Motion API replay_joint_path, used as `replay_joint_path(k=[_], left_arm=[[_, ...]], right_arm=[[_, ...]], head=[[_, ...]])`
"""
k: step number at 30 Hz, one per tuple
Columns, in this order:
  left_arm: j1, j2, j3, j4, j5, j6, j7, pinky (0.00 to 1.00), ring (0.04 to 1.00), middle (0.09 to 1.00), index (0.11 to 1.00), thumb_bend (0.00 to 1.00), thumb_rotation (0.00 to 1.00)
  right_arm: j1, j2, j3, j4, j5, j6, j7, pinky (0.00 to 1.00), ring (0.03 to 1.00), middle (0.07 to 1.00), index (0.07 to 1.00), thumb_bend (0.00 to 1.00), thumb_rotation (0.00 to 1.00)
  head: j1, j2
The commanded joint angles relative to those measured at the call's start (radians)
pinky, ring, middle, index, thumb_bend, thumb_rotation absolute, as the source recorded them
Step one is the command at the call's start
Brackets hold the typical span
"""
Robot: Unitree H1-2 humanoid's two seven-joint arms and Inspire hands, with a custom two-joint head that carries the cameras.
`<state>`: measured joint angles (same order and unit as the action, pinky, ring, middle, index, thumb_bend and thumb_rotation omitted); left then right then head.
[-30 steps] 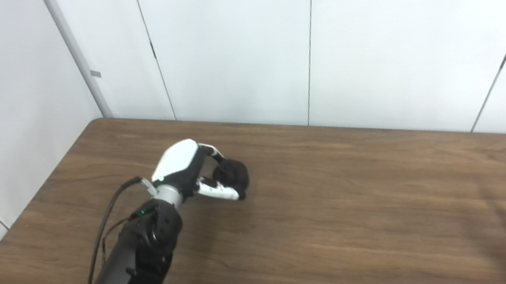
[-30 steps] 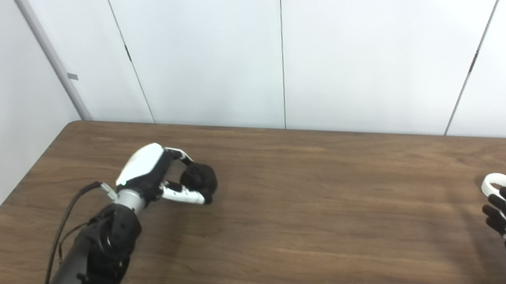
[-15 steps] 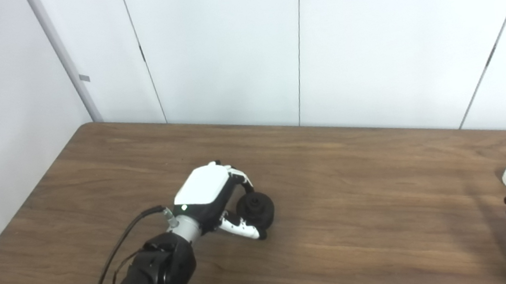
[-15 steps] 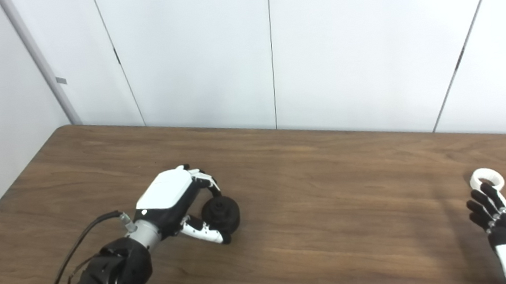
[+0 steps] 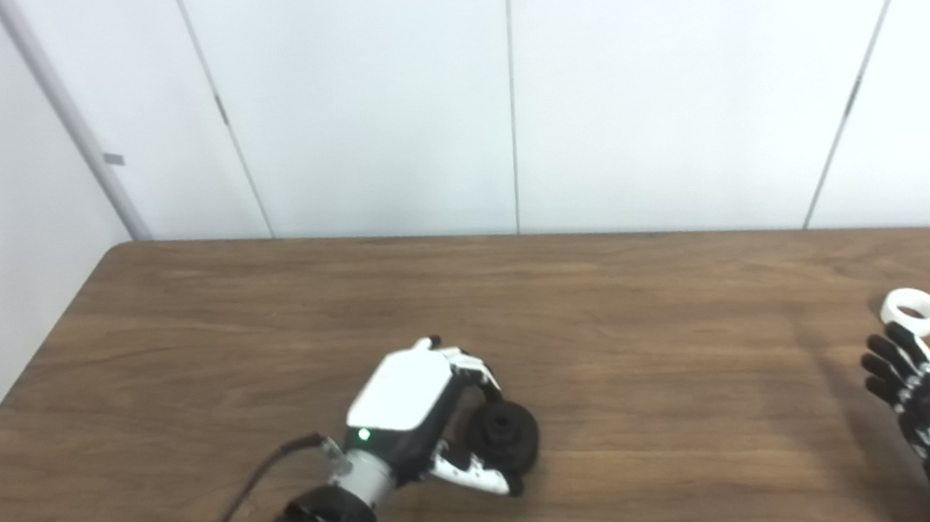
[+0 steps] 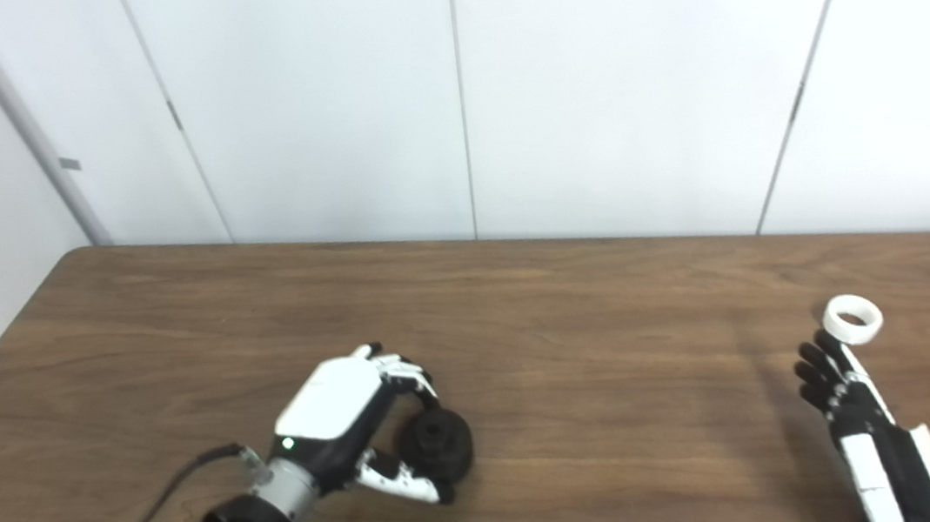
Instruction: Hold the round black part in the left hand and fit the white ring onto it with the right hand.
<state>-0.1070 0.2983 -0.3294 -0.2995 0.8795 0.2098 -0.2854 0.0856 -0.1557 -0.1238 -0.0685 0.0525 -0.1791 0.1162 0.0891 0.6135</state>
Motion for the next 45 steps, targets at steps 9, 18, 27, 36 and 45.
replay_joint_path(k=[9, 18, 27, 36, 45], left_arm=[[0.033, -0.054, -0.031, -0.055, 0.033, -0.054, 0.027, 0.98, 0.878, 0.796, 0.484, 0.52, 0.05], [0.076, -0.074, -0.062, -0.07, 0.068, -0.064, 0.022, 1.0, 0.889, 0.799, 0.484, 0.52, 0.05], [0.116, -0.083, -0.093, -0.07, 0.131, -0.088, 0.032, 1.0, 0.889, 0.795, 0.484, 0.52, 0.06], [0.151, -0.089, -0.1, -0.046, 0.138, -0.115, 0.066, 0.99, 0.883, 0.796, 0.483, 0.52, 0.06], [0.16, -0.096, -0.104, -0.041, 0.15, -0.11, 0.056, 1.0, 0.89, 0.8, 0.484, 0.52, 0.06]], right_arm=[[0.069, 0.072, 0.047, 0.012, -0.018, 0.064, -0.034, 0.94, 0.926, 0.94, 0.966, 0.59, 0.98], [0.07, 0.093, 0.062, -0.032, -0.045, 0.11, -0.051, 0.94, 0.924, 0.941, 0.968, 0.55, 1.0], [0.073, 0.106, 0.072, -0.063, -0.062, 0.138, -0.066, 0.94, 0.925, 0.931, 0.961, 0.6, 0.99], [0.081, 0.099, 0.078, -0.102, -0.057, 0.167, -0.071, 0.95, 0.925, 0.929, 0.963, 0.6, 1.0], [0.08, 0.087, 0.081, -0.128, -0.049, 0.19, -0.066, 0.96, 0.928, 0.935, 0.97, 0.59, 1.0]], head=[[-0.06, 0.03], [-0.101, 0.063], [-0.118, 0.094], [-0.119, 0.134], [-0.13, 0.171]])
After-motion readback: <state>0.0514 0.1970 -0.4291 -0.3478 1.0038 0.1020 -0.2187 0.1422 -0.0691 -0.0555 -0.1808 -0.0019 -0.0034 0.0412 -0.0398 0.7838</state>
